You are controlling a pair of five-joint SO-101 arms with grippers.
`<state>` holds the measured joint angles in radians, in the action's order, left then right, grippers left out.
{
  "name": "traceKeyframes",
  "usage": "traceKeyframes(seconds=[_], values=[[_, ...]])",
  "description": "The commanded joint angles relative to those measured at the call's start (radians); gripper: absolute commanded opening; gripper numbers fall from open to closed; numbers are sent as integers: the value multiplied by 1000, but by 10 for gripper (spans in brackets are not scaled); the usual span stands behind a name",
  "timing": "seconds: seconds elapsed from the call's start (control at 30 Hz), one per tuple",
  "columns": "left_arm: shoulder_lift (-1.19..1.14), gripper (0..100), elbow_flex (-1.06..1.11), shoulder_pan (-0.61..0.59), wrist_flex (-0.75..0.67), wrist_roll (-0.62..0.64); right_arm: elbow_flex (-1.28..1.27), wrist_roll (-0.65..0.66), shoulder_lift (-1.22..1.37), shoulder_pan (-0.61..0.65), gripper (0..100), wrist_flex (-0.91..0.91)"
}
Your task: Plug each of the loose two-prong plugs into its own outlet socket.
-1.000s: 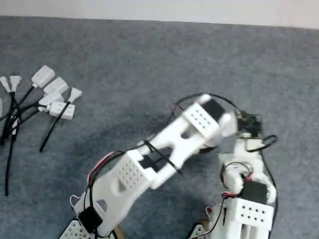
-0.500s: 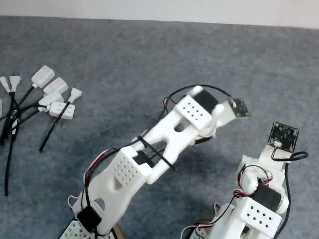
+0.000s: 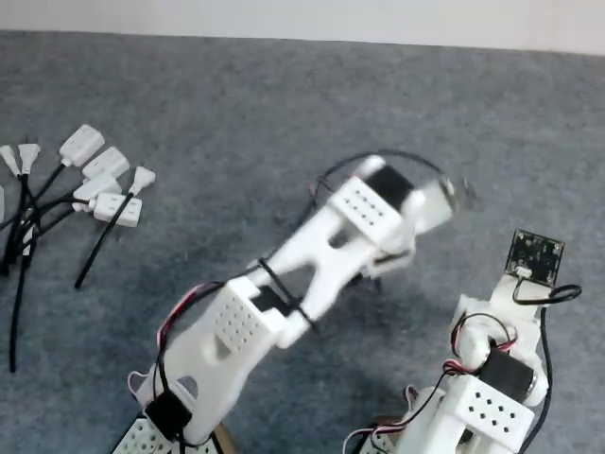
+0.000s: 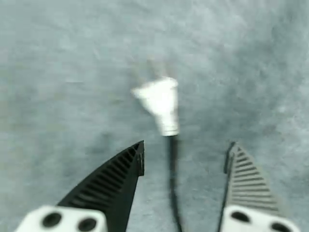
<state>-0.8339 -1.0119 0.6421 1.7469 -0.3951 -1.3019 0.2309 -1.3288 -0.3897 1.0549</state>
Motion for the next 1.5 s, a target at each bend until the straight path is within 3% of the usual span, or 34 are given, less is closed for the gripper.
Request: traceKeyframes(seconds=[0.0,0.1,0.17,0.27,0.47,0.6,0.8,0.93,1.1,1.27,1.47], values=[[165,299,-76,-202,20,75,56,29,-5,140,194,33],[283,299,-24,-435,21,209,64,32,21,326,194,65],[364,299,81,-572,21,213,73,32,94,450,194,73],[478,299,305,-710,21,129,166,66,271,579,194,51],[650,298,619,-935,6,-100,483,169,656,673,194,58],[690,298,722,-1050,-100,-153,625,25,878,742,194,61],[687,298,805,-1090,-183,-215,700,-416,1044,769,156,42],[687,298,803,-1084,-186,-215,684,-539,1044,776,87,12],[687,298,803,-1073,-187,-215,677,-718,1055,771,74,-12],[687,298,803,-1070,-187,-215,653,-761,1056,766,74,-38],[687,298,803,-1072,-180,-215,444,-761,1047,717,74,-303]])
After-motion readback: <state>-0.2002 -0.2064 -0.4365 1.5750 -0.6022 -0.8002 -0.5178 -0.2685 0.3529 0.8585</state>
